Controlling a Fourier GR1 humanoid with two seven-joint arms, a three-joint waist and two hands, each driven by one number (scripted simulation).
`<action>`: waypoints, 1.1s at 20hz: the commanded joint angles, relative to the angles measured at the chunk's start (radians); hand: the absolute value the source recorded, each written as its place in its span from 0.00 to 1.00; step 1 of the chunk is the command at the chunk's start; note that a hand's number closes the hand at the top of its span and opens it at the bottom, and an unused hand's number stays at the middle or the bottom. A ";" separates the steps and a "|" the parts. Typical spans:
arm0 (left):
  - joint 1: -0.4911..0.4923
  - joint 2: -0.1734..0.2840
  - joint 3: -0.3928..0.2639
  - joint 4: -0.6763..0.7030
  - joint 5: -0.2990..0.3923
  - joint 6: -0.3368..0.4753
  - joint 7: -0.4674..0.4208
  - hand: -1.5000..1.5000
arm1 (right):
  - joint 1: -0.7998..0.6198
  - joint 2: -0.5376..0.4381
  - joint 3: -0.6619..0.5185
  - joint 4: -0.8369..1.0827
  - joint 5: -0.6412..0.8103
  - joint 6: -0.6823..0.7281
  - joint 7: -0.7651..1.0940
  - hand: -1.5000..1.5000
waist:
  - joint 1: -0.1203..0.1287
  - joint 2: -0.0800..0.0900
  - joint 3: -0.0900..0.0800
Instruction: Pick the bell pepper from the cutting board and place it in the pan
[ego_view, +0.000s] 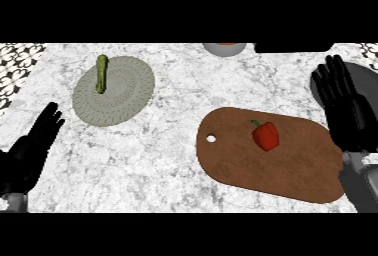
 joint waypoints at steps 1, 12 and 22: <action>-0.035 -0.019 -0.019 -0.009 0.001 -0.005 0.018 0.50 | -0.019 0.019 0.106 -0.013 0.073 0.063 -0.045 1.00 | 0.003 0.015 -0.044; -0.118 -0.208 -0.203 0.014 0.126 -0.113 0.085 0.50 | -0.350 -0.154 0.370 0.180 0.641 0.187 -0.403 0.00 | 0.048 0.035 -0.042; -0.098 -0.238 -0.200 0.073 0.103 -0.093 0.053 0.50 | -0.512 -0.282 0.709 0.119 1.084 0.423 -0.075 0.00 | 0.008 0.002 -0.053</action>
